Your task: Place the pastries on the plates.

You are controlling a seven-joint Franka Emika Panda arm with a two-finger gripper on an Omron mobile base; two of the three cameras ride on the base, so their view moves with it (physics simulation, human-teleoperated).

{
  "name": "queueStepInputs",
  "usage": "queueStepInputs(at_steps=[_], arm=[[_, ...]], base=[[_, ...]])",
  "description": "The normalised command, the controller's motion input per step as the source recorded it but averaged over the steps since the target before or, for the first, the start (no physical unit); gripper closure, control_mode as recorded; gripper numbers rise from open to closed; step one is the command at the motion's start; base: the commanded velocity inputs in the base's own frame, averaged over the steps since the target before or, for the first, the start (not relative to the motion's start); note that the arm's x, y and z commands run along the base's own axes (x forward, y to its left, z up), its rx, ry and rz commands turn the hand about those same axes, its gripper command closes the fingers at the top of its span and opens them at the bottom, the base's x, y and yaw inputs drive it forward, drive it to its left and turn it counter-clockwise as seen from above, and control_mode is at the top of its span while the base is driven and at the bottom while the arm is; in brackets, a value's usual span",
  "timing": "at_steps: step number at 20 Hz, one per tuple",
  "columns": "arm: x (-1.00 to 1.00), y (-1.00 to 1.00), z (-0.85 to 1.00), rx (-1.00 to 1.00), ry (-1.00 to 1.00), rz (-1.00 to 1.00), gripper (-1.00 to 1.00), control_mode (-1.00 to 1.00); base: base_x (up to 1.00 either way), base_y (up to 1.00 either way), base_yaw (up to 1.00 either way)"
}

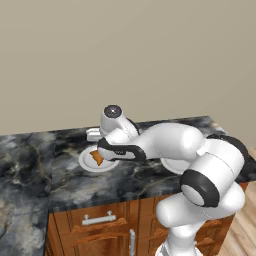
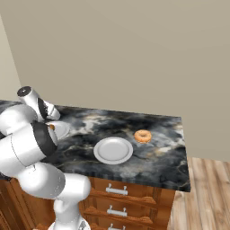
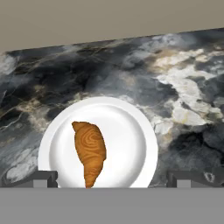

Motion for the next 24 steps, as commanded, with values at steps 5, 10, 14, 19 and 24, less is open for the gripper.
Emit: queueStepInputs(at_steps=[5,10,14,19,24], arm=[[-0.51,-0.57,0.60,0.00,-0.01,-0.06,-1.00,-1.00],[-0.46,-0.75,0.52,0.00,0.00,-0.03,-1.00,-1.00],[-0.48,-0.77,0.41,0.00,0.00,0.00,-1.00,-1.00],[-0.56,-0.76,0.27,0.00,0.00,0.00,-1.00,-1.00],[-0.38,-0.77,0.01,-0.01,0.02,0.01,-1.00,-1.00]], base=[[0.00,0.00,0.00],[0.00,0.00,0.00],[0.00,0.00,0.00],[0.00,0.00,0.00],[0.00,0.00,0.00]])
